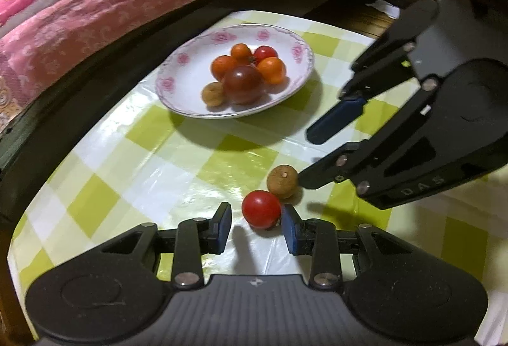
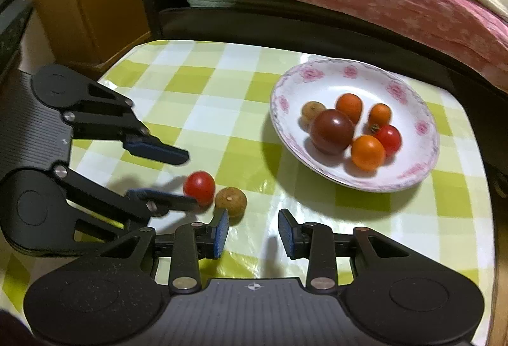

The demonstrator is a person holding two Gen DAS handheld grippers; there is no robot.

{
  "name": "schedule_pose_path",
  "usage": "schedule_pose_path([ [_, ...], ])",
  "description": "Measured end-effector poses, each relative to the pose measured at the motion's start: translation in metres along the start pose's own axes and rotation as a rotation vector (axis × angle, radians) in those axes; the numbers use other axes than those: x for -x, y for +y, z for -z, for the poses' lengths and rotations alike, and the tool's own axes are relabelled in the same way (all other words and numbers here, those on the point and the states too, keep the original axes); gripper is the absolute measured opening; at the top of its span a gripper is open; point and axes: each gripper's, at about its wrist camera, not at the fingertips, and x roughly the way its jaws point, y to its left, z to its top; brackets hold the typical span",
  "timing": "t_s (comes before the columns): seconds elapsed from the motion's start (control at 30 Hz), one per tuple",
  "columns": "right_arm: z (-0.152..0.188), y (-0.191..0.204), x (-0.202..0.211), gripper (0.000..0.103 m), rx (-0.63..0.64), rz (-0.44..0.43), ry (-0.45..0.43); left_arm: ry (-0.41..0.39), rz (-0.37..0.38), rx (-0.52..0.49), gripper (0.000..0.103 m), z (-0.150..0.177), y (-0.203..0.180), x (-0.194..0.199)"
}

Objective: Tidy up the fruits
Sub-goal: 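Grasp the red cherry tomato with the left tool while the right tool grasps the longan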

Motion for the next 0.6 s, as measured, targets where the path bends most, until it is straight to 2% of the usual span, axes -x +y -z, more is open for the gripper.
schedule_pose_path([
  [0.17,-0.004,-0.004,-0.007,0.03,0.034,-0.048,0.008,0.013,0.023,0.001,0.042,0.001,0.001,-0.006],
  [0.6,-0.007,-0.006,-0.018,0.03,0.043,-0.1,0.017,0.006,0.027,0.016,0.039,0.002,0.002,-0.008],
])
